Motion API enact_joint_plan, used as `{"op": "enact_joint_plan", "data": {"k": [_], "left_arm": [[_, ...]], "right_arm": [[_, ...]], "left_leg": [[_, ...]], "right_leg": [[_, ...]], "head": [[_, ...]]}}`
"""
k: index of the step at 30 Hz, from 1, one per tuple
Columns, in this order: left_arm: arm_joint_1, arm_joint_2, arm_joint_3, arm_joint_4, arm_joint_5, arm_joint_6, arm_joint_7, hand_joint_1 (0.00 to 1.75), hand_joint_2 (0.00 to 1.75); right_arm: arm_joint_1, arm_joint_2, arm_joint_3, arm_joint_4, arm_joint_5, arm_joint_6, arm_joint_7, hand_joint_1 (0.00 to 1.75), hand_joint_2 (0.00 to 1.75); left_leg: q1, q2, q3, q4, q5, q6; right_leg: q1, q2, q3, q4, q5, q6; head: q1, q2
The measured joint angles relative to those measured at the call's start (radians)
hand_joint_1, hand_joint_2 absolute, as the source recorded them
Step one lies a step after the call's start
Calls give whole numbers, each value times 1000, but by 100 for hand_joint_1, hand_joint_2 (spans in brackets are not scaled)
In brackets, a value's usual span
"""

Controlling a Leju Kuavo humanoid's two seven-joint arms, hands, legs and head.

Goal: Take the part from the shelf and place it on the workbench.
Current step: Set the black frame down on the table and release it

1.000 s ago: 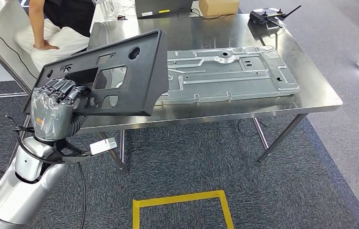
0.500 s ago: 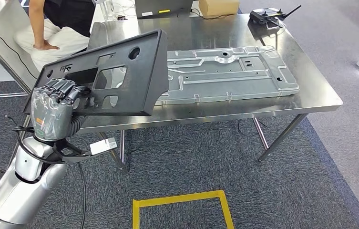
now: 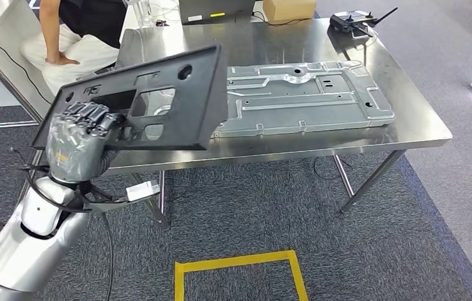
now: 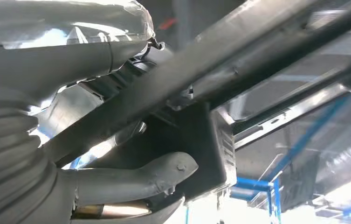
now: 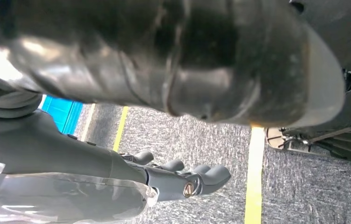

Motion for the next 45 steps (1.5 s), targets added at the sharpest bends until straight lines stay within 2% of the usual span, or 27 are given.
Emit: {"op": "enact_joint_plan", "data": {"k": [2,4,6,8,9,10,12,13,15,19,21,23,25,26,27,30,31,33,34,36,37,38,40,41,42,43,45], "left_arm": [[-20,2,-17,16,-46,-16,10,175,175],[-33,2,-28,25,-55,-19,14,175,175],[-45,2,-35,31,-59,-20,15,175,175],[-50,2,-43,38,-60,-20,17,175,175],[-50,2,-47,42,-60,-20,17,175,175],[-50,2,-50,45,-61,-20,17,175,175],[-50,2,-55,51,-61,-20,19,175,175],[-50,2,-57,53,-60,-20,20,175,175],[-52,2,-59,57,-60,-20,22,175,175],[-56,2,-65,61,-60,-19,23,175,175],[-58,3,-66,63,-60,-18,23,175,175],[-59,4,-67,65,-59,-18,23,175,175],[-57,4,-71,69,-59,-18,23,175,175],[-57,4,-73,71,-59,-18,23,175,175],[-56,5,-74,73,-59,-18,23,175,175],[-49,9,-79,79,-60,-18,23,175,175],[-49,10,-80,79,-60,-18,23,175,175],[-59,11,-79,77,-60,-18,24,175,175],[-66,11,-79,76,-59,-17,24,175,175],[-73,11,-80,75,-59,-16,26,175,175],[-73,11,-81,75,-58,-16,28,175,175],[-71,11,-83,76,-57,-16,30,175,175],[-70,11,-90,76,-54,-15,37,175,175],[-69,11,-93,76,-53,-14,41,175,175],[-69,11,-95,78,-52,-14,44,175,175],[-66,12,-98,80,-52,-14,46,175,175],[-59,14,-107,87,-52,-13,47,175,175]], "right_arm": [[-3,1,0,0,4,3,0,0,0],[-6,2,0,0,4,4,0,0,0],[-7,2,0,0,4,4,0,0,0],[-7,2,0,0,4,4,0,0,0],[-6,2,0,0,5,5,0,0,0],[-6,2,0,0,5,5,0,0,0],[-4,2,1,0,5,5,0,0,0],[-3,2,1,0,5,5,0,0,0],[-3,2,1,0,5,6,0,0,0],[-2,2,1,0,5,6,0,0,0],[0,2,1,0,5,6,0,0,0],[0,2,1,0,5,6,0,0,0],[1,2,1,0,5,6,0,0,0],[3,2,1,0,5,6,0,0,0],[5,2,1,0,5,6,0,0,0],[9,3,1,2,5,6,0,0,0],[7,4,1,2,5,6,0,0,0],[-5,4,1,2,5,6,0,0,0],[-10,4,1,1,5,6,0,0,0],[-18,5,1,1,5,5,-1,0,0],[-18,6,1,1,5,4,-1,0,0],[-16,6,1,1,5,2,-1,0,0],[-8,7,1,1,5,-4,0,0,0],[-1,7,1,1,5,-7,1,0,0],[5,6,1,1,5,-8,2,0,0],[14,6,1,2,5,-9,2,0,0],[28,2,1,2,5,-7,2,0,0]], "left_leg": [[0,0,5,-11,1,11],[3,2,19,-26,7,22],[4,4,28,-32,10,28],[2,3,27,-31,8,30],[0,1,27,-30,4,29],[0,-2,28,-29,-2,28],[0,-7,34,-22,-19,22],[-1,-7,38,-16,-25,17],[-3,-7,40,-10,-35,2],[0,-4,41,31,-32,-24],[2,0,-13,123,-37,-28],[3,1,-97,232,-72,-31],[3,1,-154,254,-121,-32],[3,1,-164,221,-126,-30],[3,2,-166,167,-101,-27],[-8,7,-155,14,105,-10],[-14,7,-148,0,137,-4],[-18,1,-120,5,104,10],[-16,-1,-101,1,86,18],[-13,-3,-52,-11,51,31],[-13,-4,-27,-15,31,34],[-13,-4,1,-19,10,36],[-12,-8,64,-28,-33,38],[-12,-11,99,-34,-56,38],[-12,-13,134,-40,-79,36],[-11,-15,164,-48,-102,35],[-14,-23,217,-58,-146,27]], "right_leg": [[0,-1,1,9,11,10],[0,0,-8,39,1,11],[0,1,-48,120,-57,7],[1,1,-113,237,-115,8],[0,1,-134,269,-121,8],[0,1,-140,267,-107,8],[0,1,-100,160,-32,1],[2,2,-78,102,-9,-3],[8,2,-53,39,-7,-16],[8,2,-18,22,-11,-47],[7,2,13,11,-22,-57],[8,2,46,-1,-41,-60],[9,4,88,-15,-65,-58],[9,5,114,-22,-80,-56],[9,6,140,-30,-96,-53],[10,6,208,-50,-150,-38],[9,6,229,-58,-162,-31],[5,6,241,-34,-143,-18],[5,6,219,22,-113,-14],[4,6,112,184,-72,-9],[6,6,49,252,-83,-8],[7,6,-9,292,-120,-7],[11,6,-101,297,-208,-8],[15,6,-136,267,-222,-12],[21,6,-165,220,-193,-18],[28,6,-187,155,-106,-28],[44,15,-211,49,103,-50]], "head": [[0,0],[1,0],[1,0],[1,0],[1,0],[1,0],[1,0],[1,0],[1,0],[0,0],[0,0],[0,0],[0,0],[0,0],[0,0],[1,0],[1,0],[1,0],[1,0],[1,0],[2,0],[2,0],[2,0],[2,0],[2,0],[3,0],[3,0]]}}
